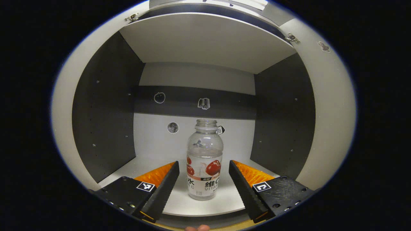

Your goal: Grasp the bottle in the cabinet with the left hand and place it on the coaster, then close the right door with the right hand and the left door with the left hand.

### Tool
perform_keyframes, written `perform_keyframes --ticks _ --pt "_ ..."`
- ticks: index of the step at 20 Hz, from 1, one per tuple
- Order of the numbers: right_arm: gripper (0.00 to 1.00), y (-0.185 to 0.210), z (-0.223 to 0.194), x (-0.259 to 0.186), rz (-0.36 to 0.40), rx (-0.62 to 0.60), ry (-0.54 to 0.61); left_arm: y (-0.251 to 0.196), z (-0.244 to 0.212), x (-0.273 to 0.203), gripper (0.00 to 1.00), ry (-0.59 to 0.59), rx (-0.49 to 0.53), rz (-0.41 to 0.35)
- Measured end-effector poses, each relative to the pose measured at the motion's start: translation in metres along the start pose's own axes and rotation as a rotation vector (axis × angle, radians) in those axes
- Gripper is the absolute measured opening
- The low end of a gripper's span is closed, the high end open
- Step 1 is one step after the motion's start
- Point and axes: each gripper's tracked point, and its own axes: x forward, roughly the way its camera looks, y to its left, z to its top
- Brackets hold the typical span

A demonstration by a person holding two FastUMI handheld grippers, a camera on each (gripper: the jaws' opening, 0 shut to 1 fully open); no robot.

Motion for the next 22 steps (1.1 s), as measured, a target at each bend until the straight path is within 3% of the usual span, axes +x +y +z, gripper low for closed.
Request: perform_keyframes --ticks 3,4,8,13,19,22 --pt "0.98 -0.010 -0.002 0.004 -0.029 0.002 0.007 0.002 -0.002 0.016 0.99 0.009 0.014 -0.004" --pt "0.98 -0.013 -0.004 0.005 -0.036 0.002 0.012 0.000 -0.004 0.019 0.95 0.016 0.024 -0.005" --pt "0.98 -0.016 -0.006 0.007 -0.038 0.009 0.021 -0.007 -0.003 0.027 0.94 0.010 0.029 -0.020" --pt "0.96 -0.015 -0.007 0.009 -0.027 0.007 0.023 -0.001 -0.003 0.032 0.80 0.019 0.013 0.005" --pt "0.98 -0.010 -0.006 0.008 -0.007 0.004 0.021 0.011 0.012 0.010 0.75 0.001 0.006 0.034" --pt "0.96 -0.005 -0.006 0.007 0.015 -0.001 0.018 0.008 0.028 -0.018 0.75 -0.024 0.008 0.010"
